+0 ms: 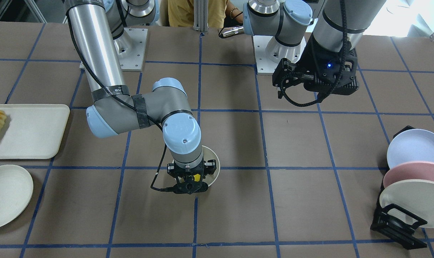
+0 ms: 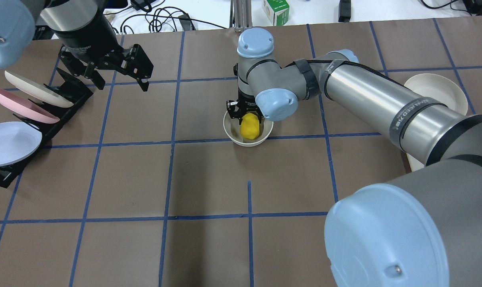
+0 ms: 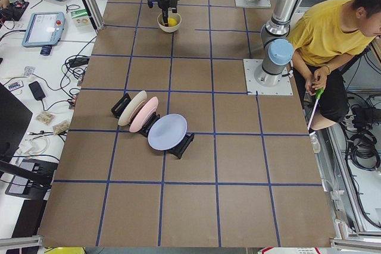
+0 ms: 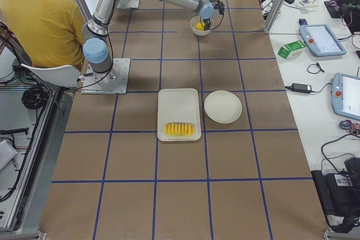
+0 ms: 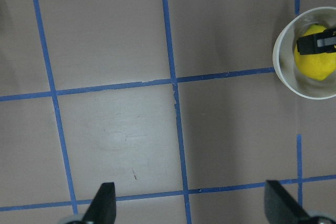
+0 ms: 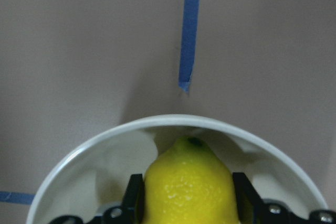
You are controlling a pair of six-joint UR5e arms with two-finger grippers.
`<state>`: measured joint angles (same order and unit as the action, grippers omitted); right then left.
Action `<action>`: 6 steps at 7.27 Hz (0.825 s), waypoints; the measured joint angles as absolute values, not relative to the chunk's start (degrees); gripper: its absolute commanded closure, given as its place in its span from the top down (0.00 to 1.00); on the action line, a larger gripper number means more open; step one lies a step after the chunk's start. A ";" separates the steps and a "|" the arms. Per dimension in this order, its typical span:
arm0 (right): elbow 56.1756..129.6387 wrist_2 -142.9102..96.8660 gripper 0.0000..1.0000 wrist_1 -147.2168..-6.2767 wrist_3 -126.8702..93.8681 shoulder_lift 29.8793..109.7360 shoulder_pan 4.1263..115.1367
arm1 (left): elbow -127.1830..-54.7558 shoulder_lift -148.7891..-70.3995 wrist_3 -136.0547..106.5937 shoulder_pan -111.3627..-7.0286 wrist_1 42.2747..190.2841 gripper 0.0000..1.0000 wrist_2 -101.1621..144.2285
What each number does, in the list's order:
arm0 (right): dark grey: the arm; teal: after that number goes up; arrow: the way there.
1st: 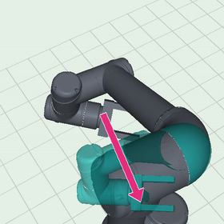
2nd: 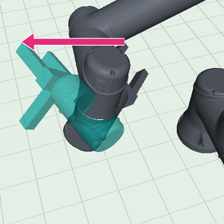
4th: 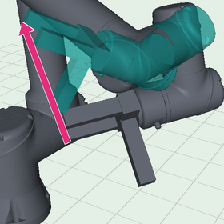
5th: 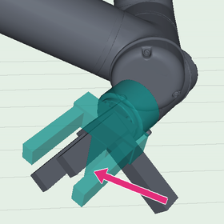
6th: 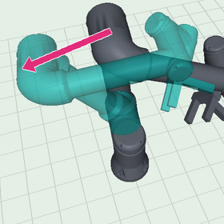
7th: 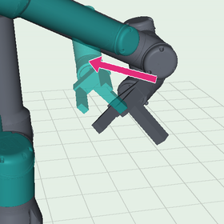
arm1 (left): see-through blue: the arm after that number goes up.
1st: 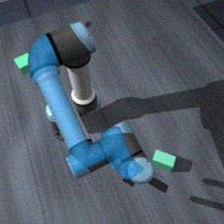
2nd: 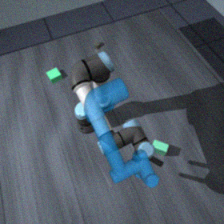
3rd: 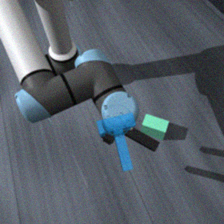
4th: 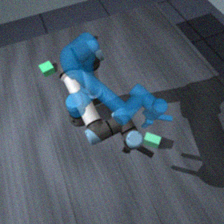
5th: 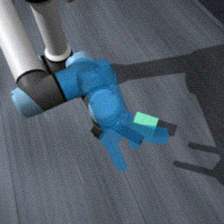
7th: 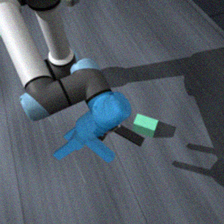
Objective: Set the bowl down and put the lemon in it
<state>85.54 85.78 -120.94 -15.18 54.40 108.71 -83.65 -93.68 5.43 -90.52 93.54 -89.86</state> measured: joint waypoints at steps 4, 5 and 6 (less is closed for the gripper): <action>85.63 86.21 1.00 -117.43 -17.90 58.39 108.79 | -83.85 -93.25 5.60 -90.43 93.43 1.00 -89.47; 85.45 86.68 1.00 -113.62 -17.95 61.59 108.23 | -84.04 -93.17 5.36 -90.44 93.41 1.00 -89.44; 85.23 86.91 1.00 -109.98 -17.88 65.02 106.50 | -84.06 -93.16 5.42 -90.38 93.26 1.00 -89.43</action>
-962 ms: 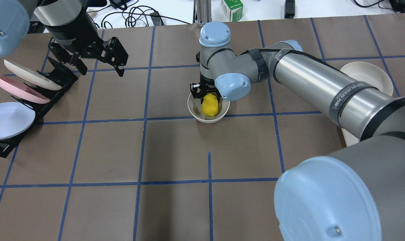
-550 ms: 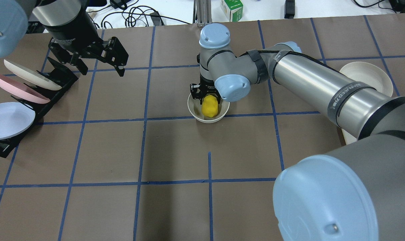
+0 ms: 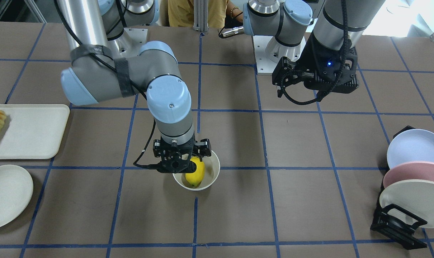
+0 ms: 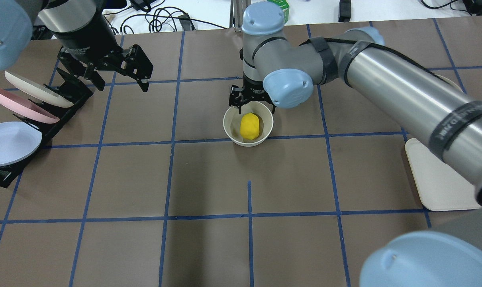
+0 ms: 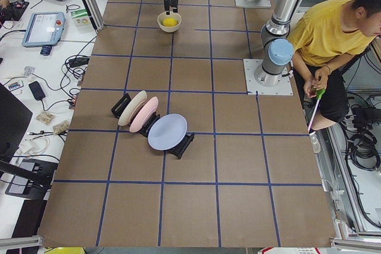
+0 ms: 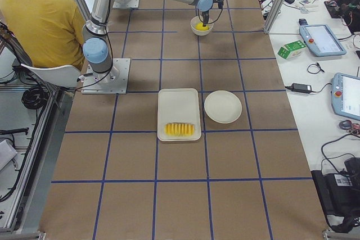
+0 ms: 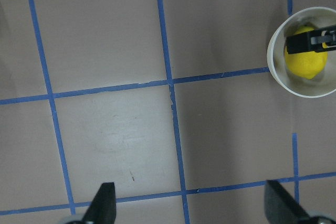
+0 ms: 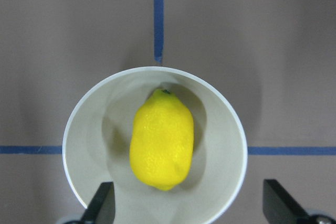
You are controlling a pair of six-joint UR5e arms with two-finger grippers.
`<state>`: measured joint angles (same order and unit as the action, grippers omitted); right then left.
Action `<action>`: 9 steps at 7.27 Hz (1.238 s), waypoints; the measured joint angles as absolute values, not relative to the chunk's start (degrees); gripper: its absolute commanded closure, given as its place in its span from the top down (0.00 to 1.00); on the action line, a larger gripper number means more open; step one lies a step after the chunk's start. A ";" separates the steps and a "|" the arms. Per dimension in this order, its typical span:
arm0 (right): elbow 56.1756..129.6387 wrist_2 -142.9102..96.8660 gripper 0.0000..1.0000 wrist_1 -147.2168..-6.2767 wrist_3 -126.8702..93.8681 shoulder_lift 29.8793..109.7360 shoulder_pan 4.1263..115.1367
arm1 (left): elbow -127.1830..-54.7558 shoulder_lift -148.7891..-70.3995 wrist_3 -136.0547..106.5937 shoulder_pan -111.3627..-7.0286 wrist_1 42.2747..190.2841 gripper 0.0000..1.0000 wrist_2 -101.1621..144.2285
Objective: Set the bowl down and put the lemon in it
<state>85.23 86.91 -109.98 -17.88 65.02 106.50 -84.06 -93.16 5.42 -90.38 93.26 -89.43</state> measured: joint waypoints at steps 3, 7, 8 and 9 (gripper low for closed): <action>85.55 86.76 1.00 -102.28 -17.24 74.15 97.04 | -83.89 -93.21 5.54 -90.32 92.92 1.00 -89.41; 85.65 86.43 1.00 -91.18 -11.81 81.72 89.54 | -83.62 -93.34 5.37 -90.32 92.82 1.00 -89.45; 85.70 86.60 1.00 -89.13 -11.18 83.53 88.56 | -83.52 -93.37 5.30 -90.31 92.77 1.00 -89.41; 85.74 86.91 1.00 -88.28 -11.14 85.10 88.27 | -83.55 -93.36 5.19 -90.32 92.74 1.00 -89.41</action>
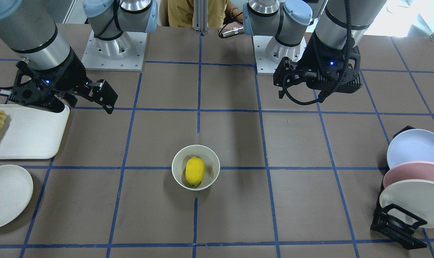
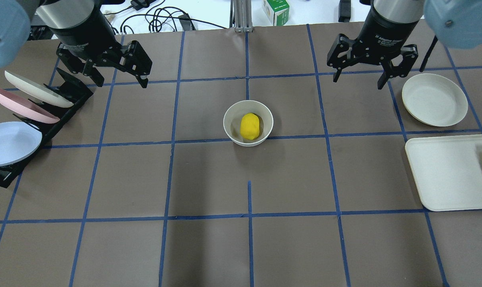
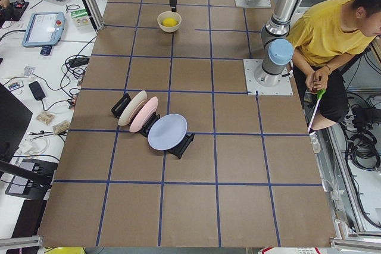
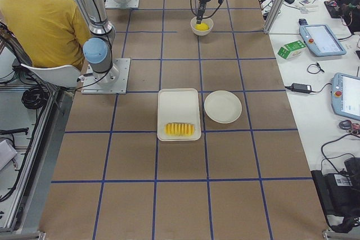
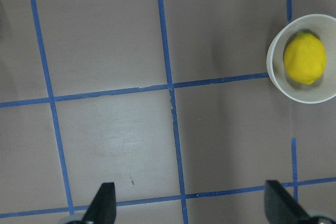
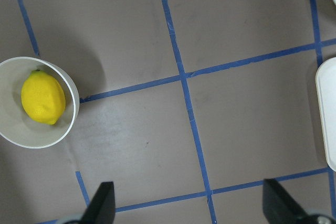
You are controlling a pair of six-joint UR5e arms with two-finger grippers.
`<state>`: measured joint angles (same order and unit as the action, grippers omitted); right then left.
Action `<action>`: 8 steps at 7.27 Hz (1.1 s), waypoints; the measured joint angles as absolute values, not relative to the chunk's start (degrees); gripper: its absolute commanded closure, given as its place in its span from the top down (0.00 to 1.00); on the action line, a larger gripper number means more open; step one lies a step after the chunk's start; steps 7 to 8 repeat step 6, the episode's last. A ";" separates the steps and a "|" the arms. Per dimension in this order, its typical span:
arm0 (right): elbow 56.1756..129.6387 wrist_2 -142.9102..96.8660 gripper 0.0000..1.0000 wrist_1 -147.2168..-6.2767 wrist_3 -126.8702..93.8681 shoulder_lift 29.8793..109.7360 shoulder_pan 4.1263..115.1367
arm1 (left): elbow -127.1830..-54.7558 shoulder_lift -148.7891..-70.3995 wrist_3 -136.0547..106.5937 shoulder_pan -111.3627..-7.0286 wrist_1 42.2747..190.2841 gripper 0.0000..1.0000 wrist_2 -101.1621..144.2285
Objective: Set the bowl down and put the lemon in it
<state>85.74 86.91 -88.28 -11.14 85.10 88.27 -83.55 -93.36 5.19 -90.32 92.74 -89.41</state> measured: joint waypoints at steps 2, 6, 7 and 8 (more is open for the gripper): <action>85.77 87.23 1.00 -87.91 -11.30 86.46 88.19 | -83.44 -93.33 5.09 -90.30 92.67 1.00 -89.41; 85.78 87.34 1.00 -87.84 -11.34 86.58 88.23 | -83.60 -93.71 4.93 -90.34 92.66 1.00 -89.38; 85.78 87.34 1.00 -87.84 -11.34 86.58 88.23 | -83.60 -93.71 4.93 -90.34 92.66 1.00 -89.38; 85.78 87.34 1.00 -87.84 -11.34 86.58 88.23 | -83.60 -93.71 4.93 -90.34 92.66 1.00 -89.38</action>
